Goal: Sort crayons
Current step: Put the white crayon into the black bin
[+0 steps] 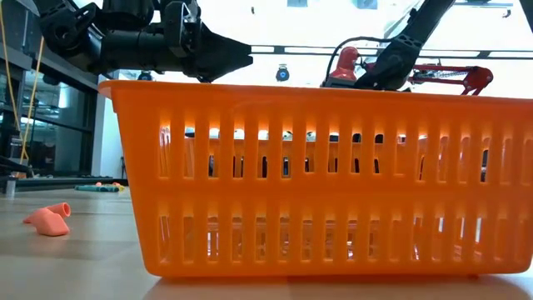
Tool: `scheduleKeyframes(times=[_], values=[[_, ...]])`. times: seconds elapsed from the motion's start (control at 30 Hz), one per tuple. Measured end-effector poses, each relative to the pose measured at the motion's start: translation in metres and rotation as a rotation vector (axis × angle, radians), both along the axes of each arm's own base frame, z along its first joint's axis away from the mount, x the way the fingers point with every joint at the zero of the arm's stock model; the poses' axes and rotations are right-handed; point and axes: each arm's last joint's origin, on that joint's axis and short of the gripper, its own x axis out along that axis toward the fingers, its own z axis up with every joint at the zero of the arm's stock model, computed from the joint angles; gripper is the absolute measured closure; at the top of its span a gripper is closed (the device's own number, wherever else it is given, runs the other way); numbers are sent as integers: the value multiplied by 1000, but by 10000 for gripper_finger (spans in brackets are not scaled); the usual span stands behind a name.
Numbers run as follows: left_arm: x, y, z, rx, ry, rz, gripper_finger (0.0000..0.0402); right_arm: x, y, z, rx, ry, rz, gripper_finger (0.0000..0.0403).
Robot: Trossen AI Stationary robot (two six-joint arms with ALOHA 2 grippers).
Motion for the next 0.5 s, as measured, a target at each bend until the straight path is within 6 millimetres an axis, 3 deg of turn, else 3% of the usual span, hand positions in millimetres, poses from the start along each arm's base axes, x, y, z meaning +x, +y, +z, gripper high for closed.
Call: scheduleKeyframes(times=[0.13,0.27,0.5], values=[[0,0,-1,-1,7,0,224,-3,3,5,-33,74,82,397],[0,0,-3,-2,30,1,224,-3,13,25,-96,91,171,399],[-1,2,-5,-8,74,32,224,-18,51,51,-216,73,323,401]])
